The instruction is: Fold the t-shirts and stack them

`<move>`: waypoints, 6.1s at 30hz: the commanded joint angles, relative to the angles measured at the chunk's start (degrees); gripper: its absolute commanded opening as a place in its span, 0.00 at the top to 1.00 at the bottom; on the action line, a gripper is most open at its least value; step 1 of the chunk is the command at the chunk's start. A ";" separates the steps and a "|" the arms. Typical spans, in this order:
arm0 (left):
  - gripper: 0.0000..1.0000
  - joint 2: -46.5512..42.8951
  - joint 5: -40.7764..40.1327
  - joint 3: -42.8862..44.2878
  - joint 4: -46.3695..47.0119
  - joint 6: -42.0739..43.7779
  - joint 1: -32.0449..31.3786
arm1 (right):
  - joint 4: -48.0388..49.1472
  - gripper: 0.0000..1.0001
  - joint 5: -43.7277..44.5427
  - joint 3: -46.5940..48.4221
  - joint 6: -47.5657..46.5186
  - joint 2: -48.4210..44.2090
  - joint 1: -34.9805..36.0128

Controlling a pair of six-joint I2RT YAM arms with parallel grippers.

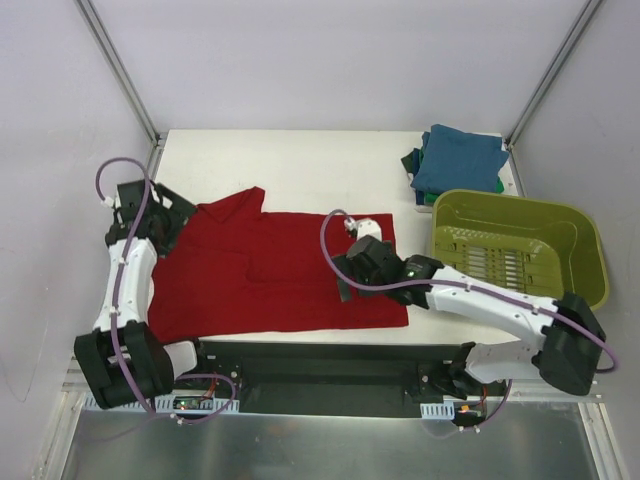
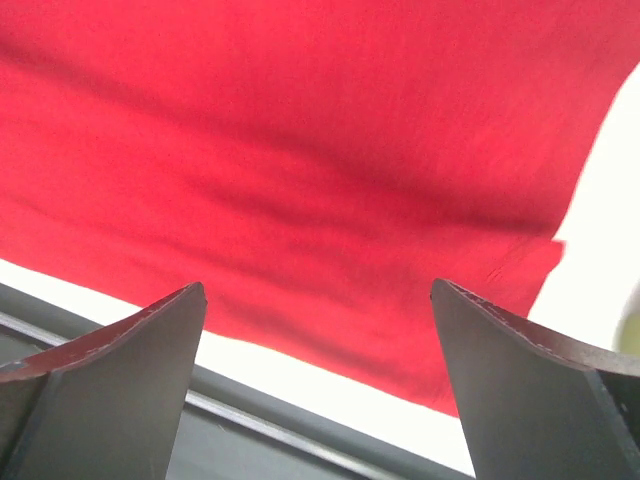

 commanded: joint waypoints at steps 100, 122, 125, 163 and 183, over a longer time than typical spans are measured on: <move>1.00 32.31 9.23 21.27 -1.29 14.39 -5.91 | -17.00 0.18 8.78 55.24 10.96 49.51 -32.33; 1.00 31.78 9.76 20.13 -0.41 14.13 -4.76 | -16.12 0.66 6.50 53.12 12.02 54.17 -33.39; 1.00 31.70 10.29 20.13 -0.32 14.13 -4.68 | -16.03 0.80 6.32 53.21 10.97 54.26 -33.39; 1.00 -20.68 -10.37 -0.18 -18.86 -0.55 -4.41 | -8.47 0.99 0.26 22.45 -4.59 18.58 -29.17; 1.00 -29.82 -17.74 -4.12 -31.87 -5.47 -4.41 | -10.32 0.99 -0.09 19.11 -6.70 16.72 -29.26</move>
